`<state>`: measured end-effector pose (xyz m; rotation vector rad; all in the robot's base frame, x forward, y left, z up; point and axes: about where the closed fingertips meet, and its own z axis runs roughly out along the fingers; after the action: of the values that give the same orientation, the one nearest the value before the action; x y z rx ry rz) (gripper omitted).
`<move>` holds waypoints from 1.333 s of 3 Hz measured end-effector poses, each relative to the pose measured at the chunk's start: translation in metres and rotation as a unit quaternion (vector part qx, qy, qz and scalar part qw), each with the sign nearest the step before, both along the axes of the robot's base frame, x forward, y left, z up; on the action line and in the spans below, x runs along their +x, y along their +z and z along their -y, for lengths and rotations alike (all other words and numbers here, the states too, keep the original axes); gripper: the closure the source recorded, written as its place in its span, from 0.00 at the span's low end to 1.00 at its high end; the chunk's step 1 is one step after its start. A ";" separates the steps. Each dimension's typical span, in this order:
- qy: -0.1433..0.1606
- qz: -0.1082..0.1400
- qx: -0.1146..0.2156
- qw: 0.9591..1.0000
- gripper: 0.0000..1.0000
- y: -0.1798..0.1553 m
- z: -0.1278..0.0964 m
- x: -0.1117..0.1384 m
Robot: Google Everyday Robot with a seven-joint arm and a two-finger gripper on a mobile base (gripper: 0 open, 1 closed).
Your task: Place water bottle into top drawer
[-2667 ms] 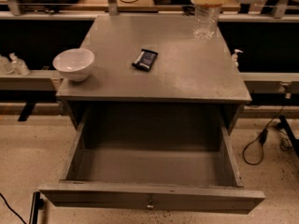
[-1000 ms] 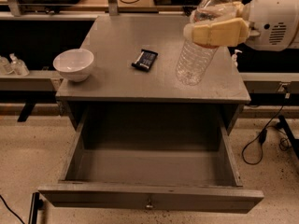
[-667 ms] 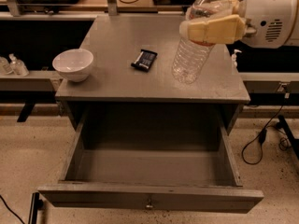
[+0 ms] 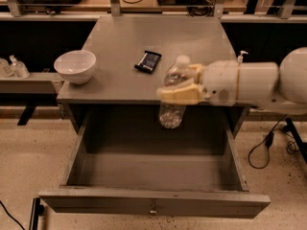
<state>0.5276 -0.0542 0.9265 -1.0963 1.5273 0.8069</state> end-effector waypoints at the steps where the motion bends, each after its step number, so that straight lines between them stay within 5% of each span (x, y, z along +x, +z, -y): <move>1: 0.047 -0.012 -0.011 0.999 1.00 -0.069 -0.022 -0.012; 2: 0.051 -0.013 -0.010 0.999 1.00 -0.077 -0.024 -0.013; 4: 0.067 -0.080 -0.065 0.992 1.00 -0.160 -0.030 -0.019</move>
Offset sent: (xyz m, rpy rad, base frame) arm -0.0094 0.0189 -0.0584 -0.0178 0.0190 0.0769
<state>0.5085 -0.0247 0.7669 -1.2649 1.6735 0.9161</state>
